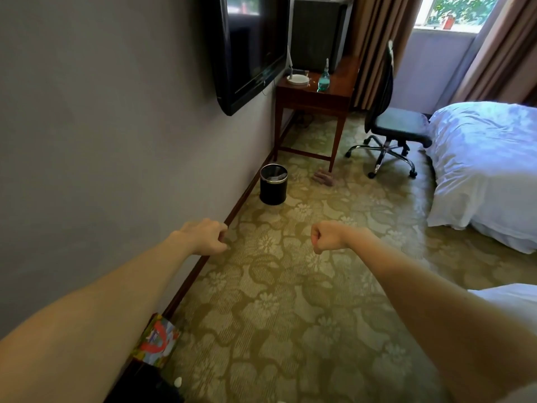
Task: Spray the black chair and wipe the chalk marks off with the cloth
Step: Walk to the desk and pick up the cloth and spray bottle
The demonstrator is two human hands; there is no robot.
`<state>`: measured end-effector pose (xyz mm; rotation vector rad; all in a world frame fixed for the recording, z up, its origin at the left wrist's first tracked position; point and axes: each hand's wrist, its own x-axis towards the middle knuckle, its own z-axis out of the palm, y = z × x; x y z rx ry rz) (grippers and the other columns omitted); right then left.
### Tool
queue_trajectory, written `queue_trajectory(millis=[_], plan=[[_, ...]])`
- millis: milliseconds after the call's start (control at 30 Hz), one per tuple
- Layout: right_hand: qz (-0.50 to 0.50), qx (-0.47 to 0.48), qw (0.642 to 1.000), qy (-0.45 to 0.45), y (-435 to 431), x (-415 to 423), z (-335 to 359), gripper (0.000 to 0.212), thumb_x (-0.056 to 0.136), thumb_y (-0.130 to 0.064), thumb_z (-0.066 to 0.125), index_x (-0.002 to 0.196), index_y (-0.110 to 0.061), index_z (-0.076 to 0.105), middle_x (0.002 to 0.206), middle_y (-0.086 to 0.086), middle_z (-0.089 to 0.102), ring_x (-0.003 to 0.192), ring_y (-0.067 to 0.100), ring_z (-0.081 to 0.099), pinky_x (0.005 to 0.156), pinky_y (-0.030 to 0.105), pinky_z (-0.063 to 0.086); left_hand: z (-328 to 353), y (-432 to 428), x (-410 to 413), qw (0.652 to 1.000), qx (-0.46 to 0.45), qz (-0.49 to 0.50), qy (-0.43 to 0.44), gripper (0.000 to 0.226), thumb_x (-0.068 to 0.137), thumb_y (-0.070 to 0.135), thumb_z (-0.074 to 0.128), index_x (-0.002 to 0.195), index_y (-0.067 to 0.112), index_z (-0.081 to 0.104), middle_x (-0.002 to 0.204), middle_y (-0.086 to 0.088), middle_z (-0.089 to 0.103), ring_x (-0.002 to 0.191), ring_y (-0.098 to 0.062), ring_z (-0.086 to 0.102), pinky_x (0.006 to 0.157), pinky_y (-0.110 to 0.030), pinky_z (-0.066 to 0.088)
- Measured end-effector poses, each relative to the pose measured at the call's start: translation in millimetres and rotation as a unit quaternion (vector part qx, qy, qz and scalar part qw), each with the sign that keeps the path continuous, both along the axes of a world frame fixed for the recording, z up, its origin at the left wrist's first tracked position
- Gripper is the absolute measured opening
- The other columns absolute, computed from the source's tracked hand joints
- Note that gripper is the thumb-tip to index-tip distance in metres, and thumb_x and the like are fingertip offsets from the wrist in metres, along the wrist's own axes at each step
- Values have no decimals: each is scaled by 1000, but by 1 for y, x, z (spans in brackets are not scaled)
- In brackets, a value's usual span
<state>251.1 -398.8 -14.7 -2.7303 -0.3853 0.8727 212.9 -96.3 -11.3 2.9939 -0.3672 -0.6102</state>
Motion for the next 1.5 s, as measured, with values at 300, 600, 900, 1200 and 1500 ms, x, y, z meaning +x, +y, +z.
queue_trajectory(millis=[300,600,900,1200,1500], plan=[[13,-28,999,10,-17,37,-27,13,78,-17,66,88,-17,59,104,5,63,98,23,59,89,38,51,-30,-20,31,999,-28,13,40,20,86,28,56,71,24,42,73,5,48,64,-10,45,54,-27,32],[-8,-22,1000,9,-28,82,-39,14,80,-17,65,90,-16,55,109,7,61,100,23,57,86,35,50,-51,-14,88,996,-33,22,79,13,84,28,58,76,23,49,78,4,52,67,-11,48,57,-25,38],[-10,-86,996,33,-22,168,-34,12,86,-14,57,93,-15,47,101,4,51,96,19,49,80,28,42,-72,-24,191,993,-50,-1,102,9,88,27,57,87,18,54,82,4,52,72,-11,50,58,-22,38],[-58,-34,998,14,-5,248,-33,9,86,-10,56,88,-17,50,99,5,53,90,18,50,69,23,43,-70,-37,302,994,-61,-50,80,7,87,27,58,82,23,53,84,4,54,75,-11,53,59,-23,41],[-122,-65,989,53,-55,275,-40,15,82,-13,63,94,-16,54,95,1,53,90,18,51,74,29,44,-74,-75,361,989,-61,-98,95,8,79,35,58,78,29,53,83,4,59,80,-16,59,77,-44,55]])
